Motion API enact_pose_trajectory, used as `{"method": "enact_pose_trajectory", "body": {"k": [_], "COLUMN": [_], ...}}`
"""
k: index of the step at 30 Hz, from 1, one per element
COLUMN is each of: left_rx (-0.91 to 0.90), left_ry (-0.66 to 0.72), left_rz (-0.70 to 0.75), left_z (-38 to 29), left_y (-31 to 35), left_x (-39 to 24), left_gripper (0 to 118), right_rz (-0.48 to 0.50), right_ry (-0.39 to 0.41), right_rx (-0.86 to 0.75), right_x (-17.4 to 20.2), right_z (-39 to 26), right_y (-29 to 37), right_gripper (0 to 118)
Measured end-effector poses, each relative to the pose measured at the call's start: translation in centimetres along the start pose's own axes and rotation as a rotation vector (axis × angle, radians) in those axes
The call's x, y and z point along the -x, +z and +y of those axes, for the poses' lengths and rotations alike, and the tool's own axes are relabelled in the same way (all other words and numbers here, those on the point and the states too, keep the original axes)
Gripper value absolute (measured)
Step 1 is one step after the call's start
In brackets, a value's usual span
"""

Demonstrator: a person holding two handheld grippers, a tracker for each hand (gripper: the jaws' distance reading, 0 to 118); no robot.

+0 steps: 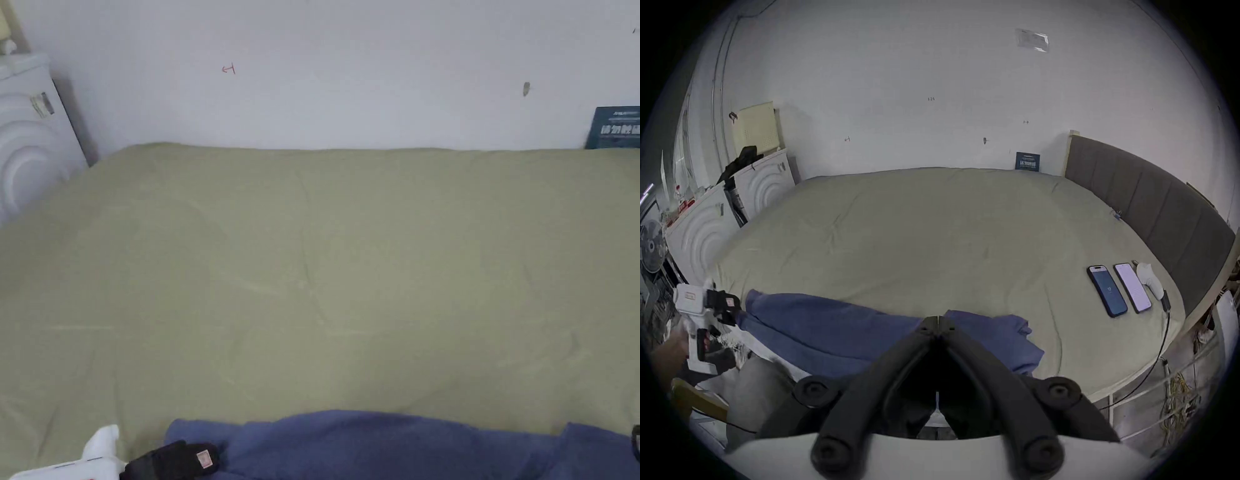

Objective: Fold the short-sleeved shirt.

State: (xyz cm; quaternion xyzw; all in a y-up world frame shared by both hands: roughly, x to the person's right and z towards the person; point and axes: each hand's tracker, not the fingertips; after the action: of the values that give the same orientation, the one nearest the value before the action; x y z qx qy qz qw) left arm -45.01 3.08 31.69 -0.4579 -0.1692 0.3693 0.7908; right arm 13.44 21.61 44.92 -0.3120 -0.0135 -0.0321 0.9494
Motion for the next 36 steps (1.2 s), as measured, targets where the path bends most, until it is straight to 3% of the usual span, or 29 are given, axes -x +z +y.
{"method": "enact_pose_trajectory", "body": {"k": [2,3,5,6,11,13,17,21,26,30,31,32,33,34,36], "left_rx": [-0.026,-0.048,-0.052,-0.061,-0.069,-0.149,-0.196,-0.087,0.109,0.22,0.239,0.27,0.273,0.289,0.282], "left_ry": [0.003,-0.004,-0.004,-0.008,0.027,-0.04,-0.456,-0.708,-0.8,-0.789,-0.811,-0.834,-0.854,-0.838,-0.757], "left_rz": [-0.005,0.016,0.019,0.022,0.068,0.09,0.087,0.035,0.013,0.09,0.083,0.083,0.104,0.079,0.006], "left_z": [0.4,0.5,0.4,0.5,0.6,1.1,1.8,0.4,-4.0,-7.2,-8.1,-8.9,-9.4,-10.0,-10.5], "left_y": [-0.5,-0.2,0.2,0.1,-0.7,0.5,2.2,0.0,-8.1,-15.0,-16.5,-18.0,-18.7,-19.7,-20.0], "left_x": [1.2,0.6,-0.2,-0.2,-0.7,-2.8,-12.4,-21.5,-27.2,-28.0,-28.2,-28.1,-28.1,-27.8,-27.0], "left_gripper": [103,88,18,15,15,15,15,15,15,16,21,38,68,82,86], "right_rz": [0.007,0.008,0.009,0.008,0.046,0.048,0.035,0.029,0.022,0.01,0.008,0.007,0.007,0.005,-0.003], "right_ry": [-0.011,-0.012,-0.008,-0.009,-0.054,-0.053,-0.042,-0.069,-0.101,-0.114,-0.119,-0.126,-0.132,-0.136,-0.138], "right_rx": [0.012,0.018,0.027,0.029,0.049,0.046,0.037,-0.003,-0.043,-0.048,-0.048,-0.044,-0.041,-0.036,-0.026], "right_x": [0.0,0.0,0.0,0.2,0.0,-0.2,-0.8,-1.6,-2.8,-3.5,-3.7,-4.0,-4.2,-4.3,-4.5], "right_z": [-0.1,-0.2,-0.5,-0.6,-1.1,-1.2,-0.9,-0.4,-0.5,-0.9,-1.0,-1.2,-1.3,-1.5,-1.7], "right_y": [-0.2,-0.3,-0.5,-0.6,-0.7,-0.2,0.8,1.6,2.7,3.2,3.3,3.2,3.2,3.0,2.8], "right_gripper": [0,0,0,0,0,0,0,0,0,0,0,0,0,0,0]}}
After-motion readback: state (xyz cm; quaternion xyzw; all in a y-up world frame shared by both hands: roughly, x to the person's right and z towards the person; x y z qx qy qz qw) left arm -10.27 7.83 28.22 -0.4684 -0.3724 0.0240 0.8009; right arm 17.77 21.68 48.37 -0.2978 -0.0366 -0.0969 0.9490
